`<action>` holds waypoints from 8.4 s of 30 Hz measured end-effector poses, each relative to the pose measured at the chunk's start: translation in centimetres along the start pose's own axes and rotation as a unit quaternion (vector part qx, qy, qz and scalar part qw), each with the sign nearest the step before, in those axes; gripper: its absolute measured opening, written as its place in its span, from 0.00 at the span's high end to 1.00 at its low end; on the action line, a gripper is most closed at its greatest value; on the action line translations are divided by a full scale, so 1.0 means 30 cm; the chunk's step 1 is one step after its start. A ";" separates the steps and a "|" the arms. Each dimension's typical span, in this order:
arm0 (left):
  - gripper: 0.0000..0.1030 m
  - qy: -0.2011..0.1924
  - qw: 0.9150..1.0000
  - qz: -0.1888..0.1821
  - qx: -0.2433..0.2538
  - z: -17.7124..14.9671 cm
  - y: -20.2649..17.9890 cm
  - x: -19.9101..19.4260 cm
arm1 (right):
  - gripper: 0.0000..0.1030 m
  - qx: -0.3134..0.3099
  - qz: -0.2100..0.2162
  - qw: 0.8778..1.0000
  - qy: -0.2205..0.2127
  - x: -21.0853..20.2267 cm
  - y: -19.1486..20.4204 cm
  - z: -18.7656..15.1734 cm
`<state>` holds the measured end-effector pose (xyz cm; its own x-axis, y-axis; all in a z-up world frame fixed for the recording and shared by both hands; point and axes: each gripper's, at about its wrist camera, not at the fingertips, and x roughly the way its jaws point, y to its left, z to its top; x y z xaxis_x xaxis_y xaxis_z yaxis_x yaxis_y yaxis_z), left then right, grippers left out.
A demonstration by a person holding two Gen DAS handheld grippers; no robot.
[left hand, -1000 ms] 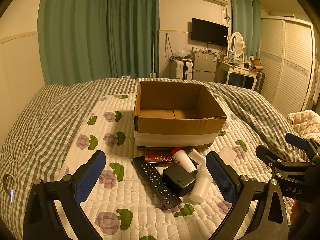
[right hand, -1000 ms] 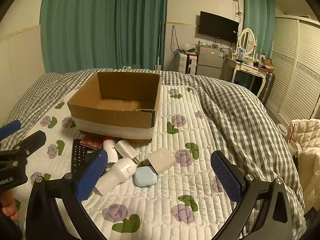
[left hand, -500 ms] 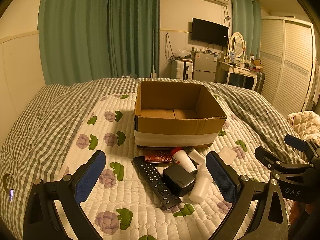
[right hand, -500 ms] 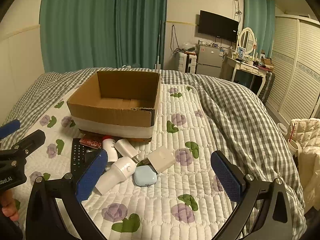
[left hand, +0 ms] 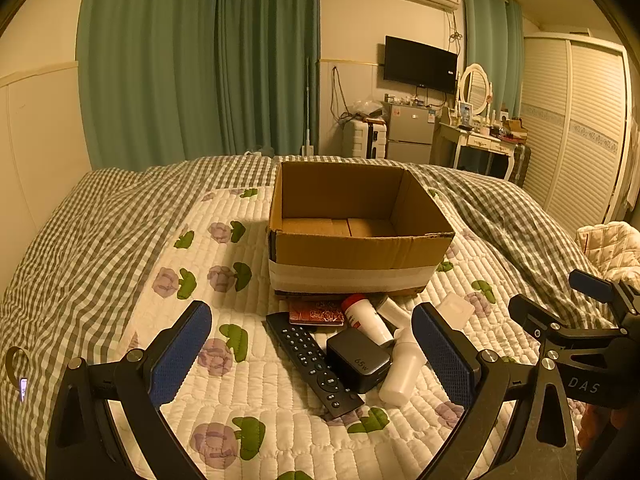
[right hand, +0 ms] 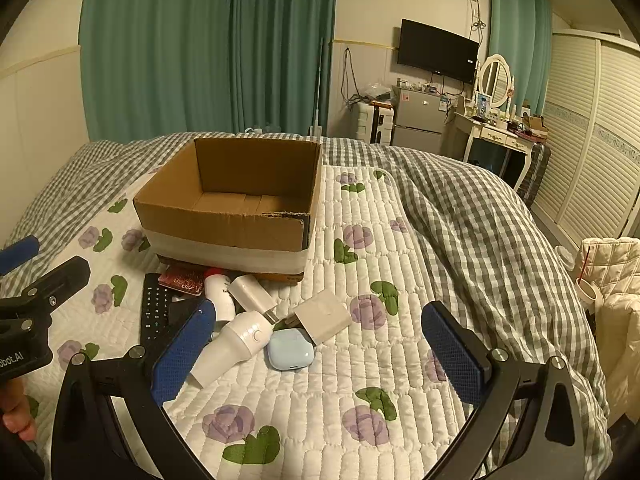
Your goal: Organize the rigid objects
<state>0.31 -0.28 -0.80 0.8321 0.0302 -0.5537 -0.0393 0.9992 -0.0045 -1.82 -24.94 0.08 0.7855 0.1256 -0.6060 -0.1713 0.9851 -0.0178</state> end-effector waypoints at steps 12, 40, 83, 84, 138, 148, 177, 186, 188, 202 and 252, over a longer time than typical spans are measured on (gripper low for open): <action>0.01 0.000 1.000 0.001 0.000 -0.003 0.000 -0.001 | 0.00 0.000 0.000 1.000 0.002 0.002 0.001 0.002; 0.03 0.153 0.985 0.073 -0.005 -0.082 0.097 0.306 | 0.00 -0.036 -0.001 0.998 0.060 0.206 0.041 0.015; 0.61 0.273 0.957 -0.067 -0.068 -0.160 0.124 0.526 | 0.00 -0.096 0.025 0.990 0.104 0.300 0.172 -0.029; 0.61 0.274 0.958 -0.061 -0.063 -0.154 0.117 0.536 | 0.00 -0.095 0.026 0.990 0.104 0.300 0.173 -0.033; 0.81 0.129 0.990 -0.062 0.013 0.180 0.119 0.159 | 0.59 -0.073 0.167 0.981 0.066 0.127 0.251 0.194; 0.81 0.095 0.994 -0.044 0.037 0.427 0.053 0.321 | 0.59 -0.038 0.154 0.987 0.022 0.244 0.112 0.501; 0.46 0.107 0.993 -0.015 0.037 0.401 -0.001 0.445 | 0.42 -0.081 0.085 0.993 0.007 0.381 0.074 0.565; 0.34 0.107 0.994 0.007 0.015 0.309 -0.011 0.234 | 0.16 -0.159 0.054 0.985 0.037 0.148 -0.015 0.458; 0.34 0.121 0.993 0.003 0.014 0.255 -0.032 0.225 | 0.16 -0.166 0.055 0.983 0.065 0.157 -0.054 0.385; 0.34 0.257 0.966 -0.020 0.022 -0.116 -0.254 0.444 | 0.16 -0.147 0.095 0.965 0.195 0.384 -0.192 0.015; 0.61 0.201 0.980 -0.012 0.005 -0.062 0.021 0.340 | 0.50 -0.144 0.115 0.950 0.250 0.479 0.122 -0.108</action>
<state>7.76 0.60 -8.00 0.5482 -0.0041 -0.8363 -0.0154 0.9998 -0.0149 6.90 -19.91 -11.27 0.3386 0.1901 -0.9215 -0.5165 0.8562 -0.0132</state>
